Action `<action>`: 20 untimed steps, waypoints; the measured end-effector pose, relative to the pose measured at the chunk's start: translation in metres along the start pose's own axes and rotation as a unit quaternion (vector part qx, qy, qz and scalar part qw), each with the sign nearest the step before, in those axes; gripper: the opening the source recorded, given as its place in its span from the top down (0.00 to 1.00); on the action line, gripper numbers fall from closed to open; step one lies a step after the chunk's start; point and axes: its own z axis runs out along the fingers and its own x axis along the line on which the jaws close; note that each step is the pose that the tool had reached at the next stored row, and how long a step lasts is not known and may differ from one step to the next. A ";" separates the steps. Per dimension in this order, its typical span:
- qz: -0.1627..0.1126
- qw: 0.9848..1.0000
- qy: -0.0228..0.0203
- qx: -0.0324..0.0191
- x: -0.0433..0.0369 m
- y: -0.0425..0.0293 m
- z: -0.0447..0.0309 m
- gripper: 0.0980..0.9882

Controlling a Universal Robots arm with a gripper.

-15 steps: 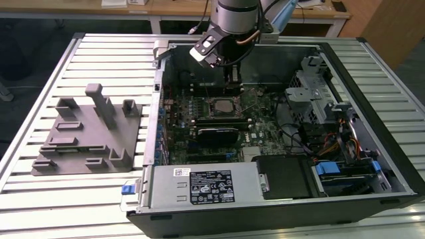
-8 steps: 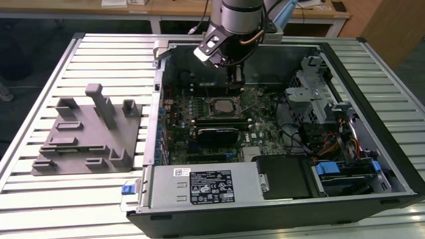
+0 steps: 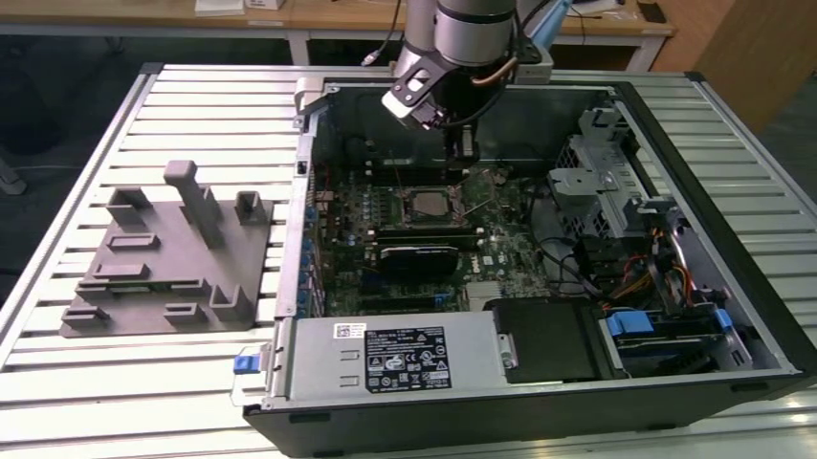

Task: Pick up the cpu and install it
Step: 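Close the cpu cover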

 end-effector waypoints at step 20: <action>0.000 1.000 0.000 0.000 0.0002 0.0271 0.0007 0.99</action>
